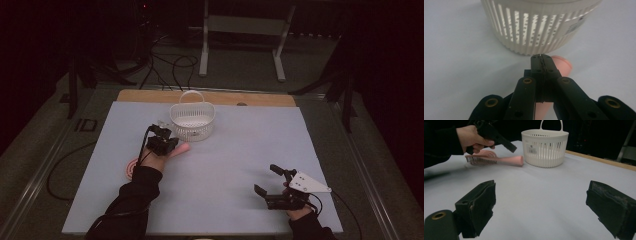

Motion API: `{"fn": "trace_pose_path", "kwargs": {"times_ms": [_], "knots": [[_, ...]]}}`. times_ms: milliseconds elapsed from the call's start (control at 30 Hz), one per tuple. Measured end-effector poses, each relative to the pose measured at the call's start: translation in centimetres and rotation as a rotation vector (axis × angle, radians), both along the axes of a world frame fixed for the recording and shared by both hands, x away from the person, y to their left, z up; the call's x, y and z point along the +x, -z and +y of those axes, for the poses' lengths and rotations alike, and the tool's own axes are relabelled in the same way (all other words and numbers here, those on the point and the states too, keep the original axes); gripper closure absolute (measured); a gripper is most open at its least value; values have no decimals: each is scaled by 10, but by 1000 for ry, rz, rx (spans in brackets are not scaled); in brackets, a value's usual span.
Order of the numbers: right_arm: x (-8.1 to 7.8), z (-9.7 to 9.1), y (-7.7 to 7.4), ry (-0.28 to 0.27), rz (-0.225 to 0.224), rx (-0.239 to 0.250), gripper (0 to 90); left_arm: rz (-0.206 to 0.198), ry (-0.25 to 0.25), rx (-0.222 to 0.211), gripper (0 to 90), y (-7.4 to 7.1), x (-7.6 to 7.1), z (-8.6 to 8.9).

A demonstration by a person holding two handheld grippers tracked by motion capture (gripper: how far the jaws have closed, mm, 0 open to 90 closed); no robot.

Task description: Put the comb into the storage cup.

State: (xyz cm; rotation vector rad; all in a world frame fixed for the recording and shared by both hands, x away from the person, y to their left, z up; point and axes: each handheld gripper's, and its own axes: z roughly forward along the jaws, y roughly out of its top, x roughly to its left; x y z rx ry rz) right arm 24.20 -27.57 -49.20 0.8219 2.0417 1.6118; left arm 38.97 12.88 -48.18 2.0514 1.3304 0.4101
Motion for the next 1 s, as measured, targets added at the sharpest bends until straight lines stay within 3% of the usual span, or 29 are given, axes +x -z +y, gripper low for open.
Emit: {"fn": "trace_pose_path", "kwargs": {"times_ms": [433, 733, 1000], "knots": [[0, -1, -1, 3, -4, 4, 87, 74, -15, 70, 900, 11, 9, -5], [0, -1, -1, 4, -5, 5, 87, 86, 38, 110, 900, 14, 2, -9], [0, 0, -1, 5, -4, 4, 87, 113, 67, 107, 900, 18, -4, -10]]}}
